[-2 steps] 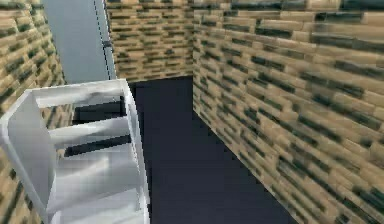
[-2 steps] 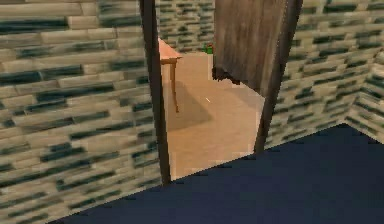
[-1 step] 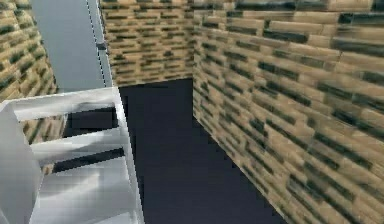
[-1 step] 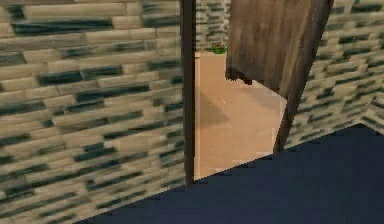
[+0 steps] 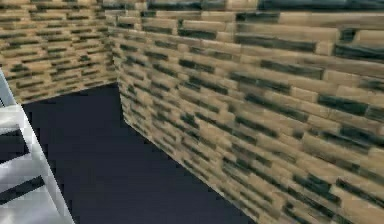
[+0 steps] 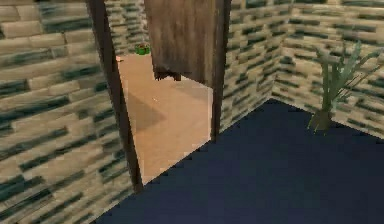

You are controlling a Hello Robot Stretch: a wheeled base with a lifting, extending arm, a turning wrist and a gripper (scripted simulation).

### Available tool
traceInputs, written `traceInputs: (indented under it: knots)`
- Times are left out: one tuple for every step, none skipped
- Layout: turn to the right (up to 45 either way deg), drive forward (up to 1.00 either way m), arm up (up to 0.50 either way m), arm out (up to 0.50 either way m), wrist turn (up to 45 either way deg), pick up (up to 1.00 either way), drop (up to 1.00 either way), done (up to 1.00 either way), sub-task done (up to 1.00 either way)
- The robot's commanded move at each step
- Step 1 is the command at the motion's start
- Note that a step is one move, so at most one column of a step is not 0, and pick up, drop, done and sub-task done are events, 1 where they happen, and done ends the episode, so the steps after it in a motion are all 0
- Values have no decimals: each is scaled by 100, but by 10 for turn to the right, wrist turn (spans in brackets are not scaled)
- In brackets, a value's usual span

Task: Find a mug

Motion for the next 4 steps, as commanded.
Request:
traceInputs:
  knots:
    - [0, 80, 0, 0, 0, 0, 0, 0, 0]
    - [-420, 0, 0, 0, 0, 0, 0, 0, 0]
    - [0, 100, 0, 0, 0, 0, 0, 0, 0]
    - [0, 100, 0, 0, 0, 0, 0, 0, 0]
